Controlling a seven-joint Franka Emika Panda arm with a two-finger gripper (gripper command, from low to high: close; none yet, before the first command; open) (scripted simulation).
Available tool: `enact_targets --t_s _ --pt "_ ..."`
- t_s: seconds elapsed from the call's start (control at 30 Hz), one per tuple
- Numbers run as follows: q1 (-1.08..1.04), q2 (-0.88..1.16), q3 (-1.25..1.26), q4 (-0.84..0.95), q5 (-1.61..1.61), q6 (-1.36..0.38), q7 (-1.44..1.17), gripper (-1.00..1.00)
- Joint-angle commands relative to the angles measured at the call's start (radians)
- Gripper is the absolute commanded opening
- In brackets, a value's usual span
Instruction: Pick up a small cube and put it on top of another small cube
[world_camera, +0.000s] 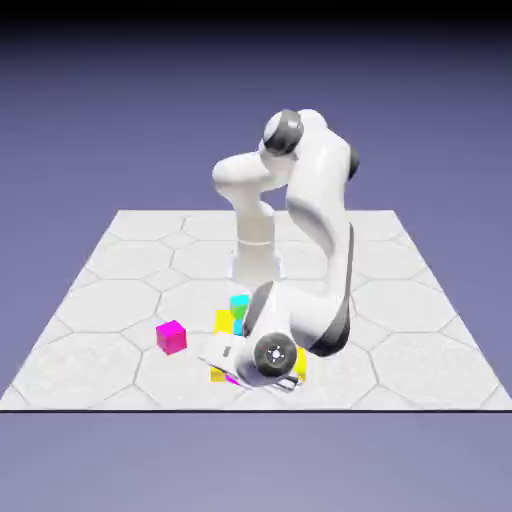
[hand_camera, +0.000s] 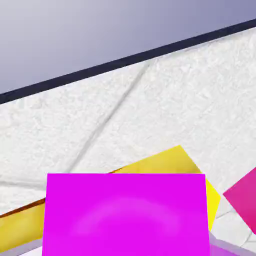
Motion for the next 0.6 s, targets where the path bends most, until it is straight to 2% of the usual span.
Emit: enact_targets --t_s 0.0,0.23,0.57 --pt "-0.036 -0.003 0.021 0.012 0.006 -0.027 0.006 -1.0" --pt "-0.289 -0.023 0.175 0.088 0.051 -0.218 0.045 -1.0" --pt "-0.586 -0.101 0.526 0.085 -0.05 -0.546 0.03 -1.0"
